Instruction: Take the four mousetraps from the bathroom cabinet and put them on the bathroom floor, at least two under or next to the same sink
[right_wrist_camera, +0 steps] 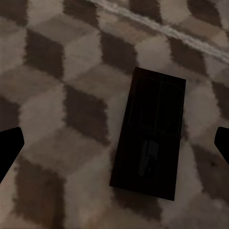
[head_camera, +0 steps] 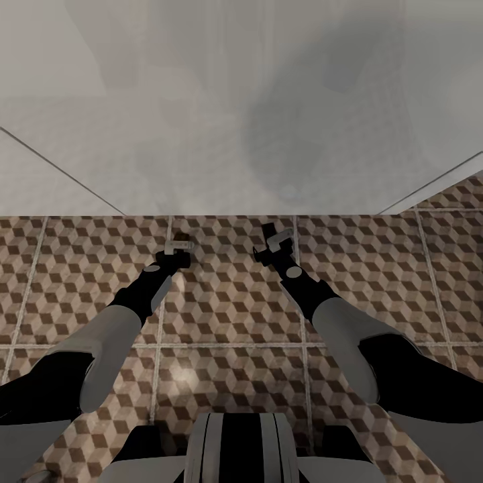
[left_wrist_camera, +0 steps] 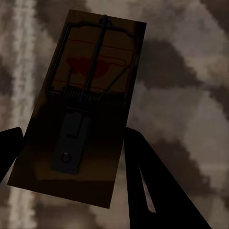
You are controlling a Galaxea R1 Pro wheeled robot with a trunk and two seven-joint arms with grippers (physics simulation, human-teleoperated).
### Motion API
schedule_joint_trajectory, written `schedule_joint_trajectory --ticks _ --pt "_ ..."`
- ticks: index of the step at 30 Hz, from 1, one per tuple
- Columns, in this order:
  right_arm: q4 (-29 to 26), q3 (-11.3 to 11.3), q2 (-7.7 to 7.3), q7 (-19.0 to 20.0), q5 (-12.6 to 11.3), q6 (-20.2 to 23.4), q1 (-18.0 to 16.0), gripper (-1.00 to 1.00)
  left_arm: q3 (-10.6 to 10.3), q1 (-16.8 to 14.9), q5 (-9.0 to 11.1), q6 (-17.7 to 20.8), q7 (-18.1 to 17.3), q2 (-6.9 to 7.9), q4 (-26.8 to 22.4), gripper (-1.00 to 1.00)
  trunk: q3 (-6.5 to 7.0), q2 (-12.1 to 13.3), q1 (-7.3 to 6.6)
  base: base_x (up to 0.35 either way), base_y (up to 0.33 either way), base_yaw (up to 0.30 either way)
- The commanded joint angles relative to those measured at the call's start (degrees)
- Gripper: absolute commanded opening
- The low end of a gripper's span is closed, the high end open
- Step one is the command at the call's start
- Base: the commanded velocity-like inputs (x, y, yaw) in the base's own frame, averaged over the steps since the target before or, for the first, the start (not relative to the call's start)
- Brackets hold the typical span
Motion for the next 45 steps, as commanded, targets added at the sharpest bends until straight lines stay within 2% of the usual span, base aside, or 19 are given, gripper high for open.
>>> schedule_joint_trajectory --ticks 1,2,3,21,45 --pt "0.0 0.0 0.0 0.0 0.0 0.0 0.0 1.0 -0.03 0.0 -0.22 0.01 0.21 0.0 0.0 -1.0 0.0 0.0 0.0 0.0 0.0 0.0" --pt "0.0 0.0 0.0 0.0 0.0 0.0 0.0 1.0 -0.04 0.0 -0.23 0.01 0.17 0.0 0.0 -1.0 0.0 0.0 0.0 0.0 0.0 0.0" --pt "0.0 0.0 0.0 0.0 0.0 0.0 0.0 1.0 -0.04 0.0 -0.23 0.01 0.17 0.0 0.0 1.0 0.0 0.0 0.0 0.0 0.0 0.0" --pt "0.0 0.0 0.0 0.0 0.0 0.0 0.0 1.0 -0.03 0.0 -0.24 0.01 0.2 0.01 0.0 1.0 0.0 0.0 0.0 -0.015 0.0 0.0" --pt "0.0 0.0 0.0 0.0 0.0 0.0 0.0 1.0 -0.03 -0.02 -0.16 0.01 0.28 0.0 0.04 1.0 0.0 0.0 0.0 -0.31 0.0 0.0"
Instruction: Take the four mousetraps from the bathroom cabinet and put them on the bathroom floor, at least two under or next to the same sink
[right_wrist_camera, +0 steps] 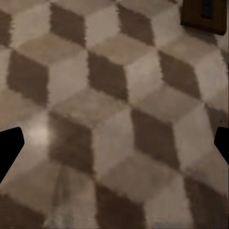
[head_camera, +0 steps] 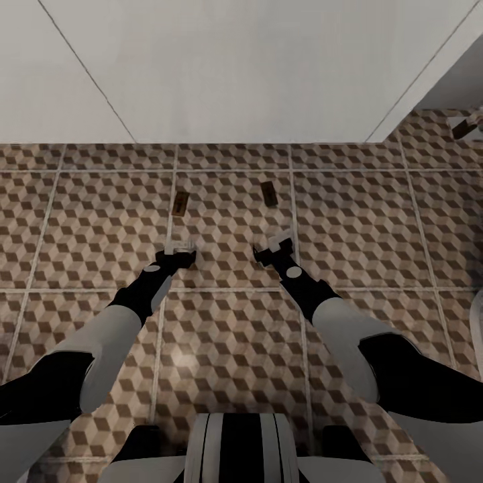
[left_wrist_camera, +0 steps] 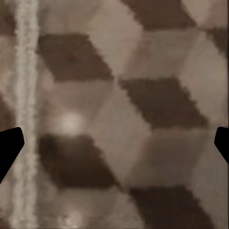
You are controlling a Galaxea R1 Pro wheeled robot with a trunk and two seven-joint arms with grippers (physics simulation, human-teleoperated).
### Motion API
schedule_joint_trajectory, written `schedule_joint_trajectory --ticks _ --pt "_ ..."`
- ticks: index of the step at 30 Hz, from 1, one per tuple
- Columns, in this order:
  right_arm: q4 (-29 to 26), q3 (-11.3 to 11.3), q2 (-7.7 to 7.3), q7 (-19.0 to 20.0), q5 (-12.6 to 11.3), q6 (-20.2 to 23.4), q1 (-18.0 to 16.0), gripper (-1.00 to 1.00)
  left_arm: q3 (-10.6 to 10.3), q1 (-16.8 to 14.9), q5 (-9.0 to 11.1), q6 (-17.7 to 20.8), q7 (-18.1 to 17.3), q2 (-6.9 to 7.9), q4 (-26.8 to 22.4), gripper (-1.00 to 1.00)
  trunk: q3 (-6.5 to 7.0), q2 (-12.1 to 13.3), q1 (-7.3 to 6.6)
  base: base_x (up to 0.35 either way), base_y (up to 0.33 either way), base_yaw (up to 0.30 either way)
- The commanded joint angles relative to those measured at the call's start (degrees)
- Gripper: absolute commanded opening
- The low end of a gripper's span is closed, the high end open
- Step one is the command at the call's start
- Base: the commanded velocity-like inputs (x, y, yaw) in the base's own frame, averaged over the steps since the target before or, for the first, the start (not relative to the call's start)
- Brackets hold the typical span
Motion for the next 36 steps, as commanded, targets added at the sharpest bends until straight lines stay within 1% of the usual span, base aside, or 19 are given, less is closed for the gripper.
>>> schedule_joint_trajectory --ticks 1,36 --pt "0.0 0.0 0.0 0.0 0.0 0.0 0.0 1.0 0.0 0.0 0.0 0.0 0.0 0.0 0.01 1.0 0.0 0.0 0.0 -0.332 0.0 0.0" --pt "0.0 0.0 0.0 0.0 0.0 0.0 0.0 1.0 0.0 0.02 -0.09 0.0 0.0 0.0 0.66 1.0 0.0 0.0 0.0 -0.332 0.0 0.0"
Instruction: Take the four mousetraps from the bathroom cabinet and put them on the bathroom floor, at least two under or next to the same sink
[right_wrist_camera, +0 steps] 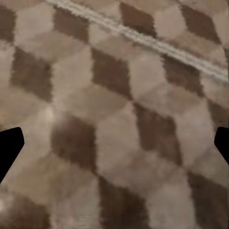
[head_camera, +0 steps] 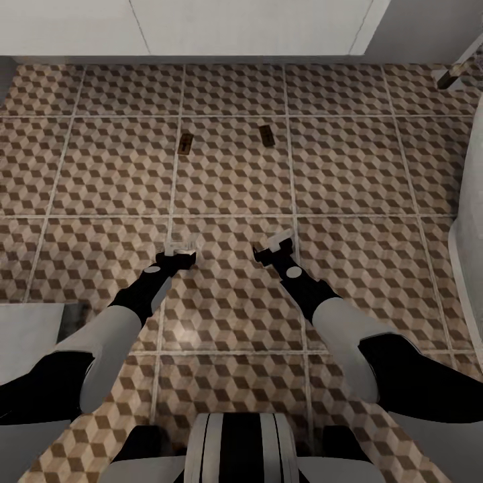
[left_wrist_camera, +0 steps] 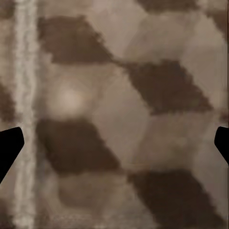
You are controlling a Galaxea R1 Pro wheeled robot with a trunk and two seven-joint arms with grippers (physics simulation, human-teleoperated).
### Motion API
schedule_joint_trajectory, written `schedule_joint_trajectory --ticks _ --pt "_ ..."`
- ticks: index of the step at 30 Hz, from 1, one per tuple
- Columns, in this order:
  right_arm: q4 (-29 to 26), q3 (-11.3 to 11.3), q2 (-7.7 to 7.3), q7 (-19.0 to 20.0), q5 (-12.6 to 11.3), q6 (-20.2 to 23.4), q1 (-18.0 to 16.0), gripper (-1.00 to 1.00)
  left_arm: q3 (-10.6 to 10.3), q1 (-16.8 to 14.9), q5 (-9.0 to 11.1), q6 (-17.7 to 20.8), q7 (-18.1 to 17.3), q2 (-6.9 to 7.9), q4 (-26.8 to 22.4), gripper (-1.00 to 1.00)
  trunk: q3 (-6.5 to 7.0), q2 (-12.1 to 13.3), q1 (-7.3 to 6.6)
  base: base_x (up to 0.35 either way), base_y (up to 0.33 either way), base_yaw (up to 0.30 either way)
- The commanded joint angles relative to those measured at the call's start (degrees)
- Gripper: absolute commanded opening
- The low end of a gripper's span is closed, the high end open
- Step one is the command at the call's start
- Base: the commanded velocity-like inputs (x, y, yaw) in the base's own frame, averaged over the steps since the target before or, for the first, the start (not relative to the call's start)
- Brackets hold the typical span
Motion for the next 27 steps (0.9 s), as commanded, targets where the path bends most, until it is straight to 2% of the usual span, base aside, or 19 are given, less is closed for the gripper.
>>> schedule_joint_trajectory --ticks 1,11,27 --pt "0.0 0.0 0.0 0.0 0.0 0.0 0.0 1.0 0.0 0.0 0.0 0.0 0.0 0.0 -0.02 1.0 0.0 0.0 0.0 -0.332 0.0 0.0" --pt "0.0 0.0 0.0 0.0 0.0 0.0 0.0 1.0 -0.06 0.0 -0.04 0.0 0.01 -0.07 -0.31 1.0 0.0 0.0 0.0 -0.312 0.0 0.0" --pt "0.0 0.0 0.0 -0.27 0.09 0.23 0.0 1.0 0.08 0.0 0.0 0.43 0.09 -0.2 -1.36 1.0 0.0 0.0 0.0 -0.035 0.0 0.0"
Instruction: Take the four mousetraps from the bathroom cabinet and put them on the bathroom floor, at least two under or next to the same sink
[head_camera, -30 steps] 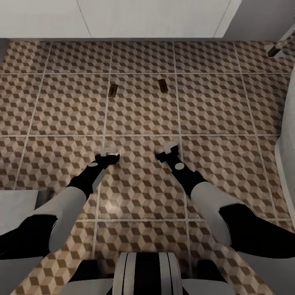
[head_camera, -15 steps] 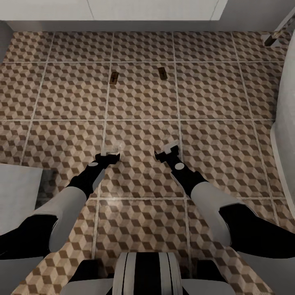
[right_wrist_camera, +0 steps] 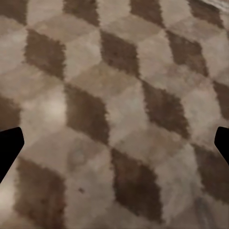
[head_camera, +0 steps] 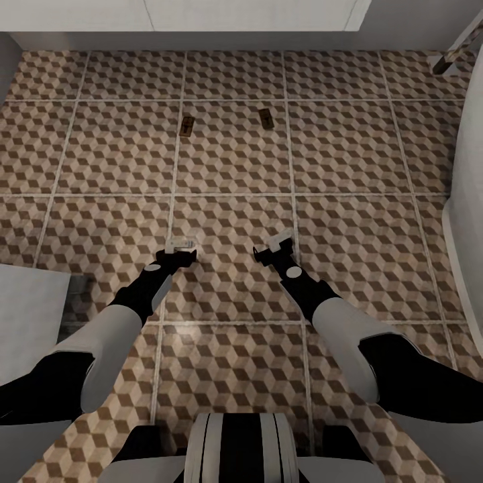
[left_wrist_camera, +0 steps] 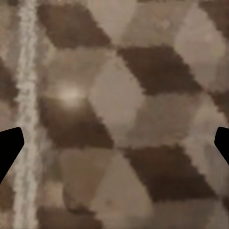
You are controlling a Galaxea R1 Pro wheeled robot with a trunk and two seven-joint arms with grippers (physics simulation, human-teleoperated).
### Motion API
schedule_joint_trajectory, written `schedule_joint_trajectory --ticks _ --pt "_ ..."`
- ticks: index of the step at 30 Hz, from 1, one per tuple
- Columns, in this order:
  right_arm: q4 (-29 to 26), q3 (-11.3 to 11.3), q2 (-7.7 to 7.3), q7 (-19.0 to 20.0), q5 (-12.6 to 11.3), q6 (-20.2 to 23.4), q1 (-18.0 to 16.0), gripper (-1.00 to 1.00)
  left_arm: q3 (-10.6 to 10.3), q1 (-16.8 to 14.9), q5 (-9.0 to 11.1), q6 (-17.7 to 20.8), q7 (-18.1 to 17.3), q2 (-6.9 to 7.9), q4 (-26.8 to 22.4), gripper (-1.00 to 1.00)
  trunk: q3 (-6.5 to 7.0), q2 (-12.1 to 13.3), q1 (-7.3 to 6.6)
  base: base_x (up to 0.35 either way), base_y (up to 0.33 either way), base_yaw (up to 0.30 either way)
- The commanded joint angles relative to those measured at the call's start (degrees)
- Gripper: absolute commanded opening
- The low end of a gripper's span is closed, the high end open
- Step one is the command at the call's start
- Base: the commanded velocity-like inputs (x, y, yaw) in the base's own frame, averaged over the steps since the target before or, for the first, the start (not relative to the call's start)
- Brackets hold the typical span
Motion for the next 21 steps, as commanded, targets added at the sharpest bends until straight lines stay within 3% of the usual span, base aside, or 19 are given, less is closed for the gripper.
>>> schedule_joint_trajectory --ticks 1,21 --pt "0.0 0.0 0.0 -0.02 0.0 0.03 0.0 1.0 0.0 0.0 0.0 0.0 0.0 0.0 -0.01 1.0 0.0 0.0 0.0 -0.001 0.0 0.0" --pt "3.81 0.0 0.0 -0.08 0.0 -0.23 0.0 1.0 0.02 0.0 0.0 0.1 0.03 -0.06 0.03 1.0 0.0 0.0 0.0 0.0 0.0 0.0"
